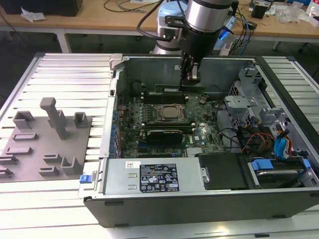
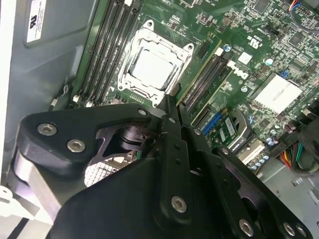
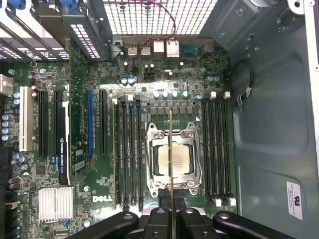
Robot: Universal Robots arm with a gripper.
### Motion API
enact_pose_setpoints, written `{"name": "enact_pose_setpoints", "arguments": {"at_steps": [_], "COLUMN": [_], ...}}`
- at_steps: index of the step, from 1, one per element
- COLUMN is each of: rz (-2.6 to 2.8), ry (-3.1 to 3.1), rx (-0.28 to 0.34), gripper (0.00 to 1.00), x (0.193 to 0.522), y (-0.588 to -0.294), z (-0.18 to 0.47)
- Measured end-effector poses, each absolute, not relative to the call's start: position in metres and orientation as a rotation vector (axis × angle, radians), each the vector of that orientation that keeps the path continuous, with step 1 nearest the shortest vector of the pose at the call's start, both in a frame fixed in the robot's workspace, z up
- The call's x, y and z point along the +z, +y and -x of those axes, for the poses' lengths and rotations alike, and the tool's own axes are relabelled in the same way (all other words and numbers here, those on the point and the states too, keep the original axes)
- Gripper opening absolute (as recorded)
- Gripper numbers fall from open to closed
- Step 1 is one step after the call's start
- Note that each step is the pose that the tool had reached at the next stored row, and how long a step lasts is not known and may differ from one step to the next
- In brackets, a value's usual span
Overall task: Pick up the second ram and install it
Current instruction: 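Insert the second ram into the second slot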
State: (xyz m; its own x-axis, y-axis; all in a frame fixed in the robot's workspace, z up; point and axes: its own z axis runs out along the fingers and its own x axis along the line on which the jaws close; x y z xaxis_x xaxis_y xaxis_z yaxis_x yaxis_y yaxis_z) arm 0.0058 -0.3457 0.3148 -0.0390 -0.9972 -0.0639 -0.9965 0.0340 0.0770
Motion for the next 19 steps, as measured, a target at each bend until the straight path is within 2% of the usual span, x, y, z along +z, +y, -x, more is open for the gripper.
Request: {"name": "enact_pose_setpoints", "arguments": {"at_steps": [5, 12, 19], "rz": [-2.172, -2.173, -2.173], "ry": [-2.254, -2.252, -2.252], "rx": [-0.157, -0.156, -0.156], "gripper": [0.13, 0.13, 0.13], "x": [0.305, 0.297, 0.282], "y": [-0.346, -0.366, -0.366], "z": [-0.004, 0.006, 0.007]}}
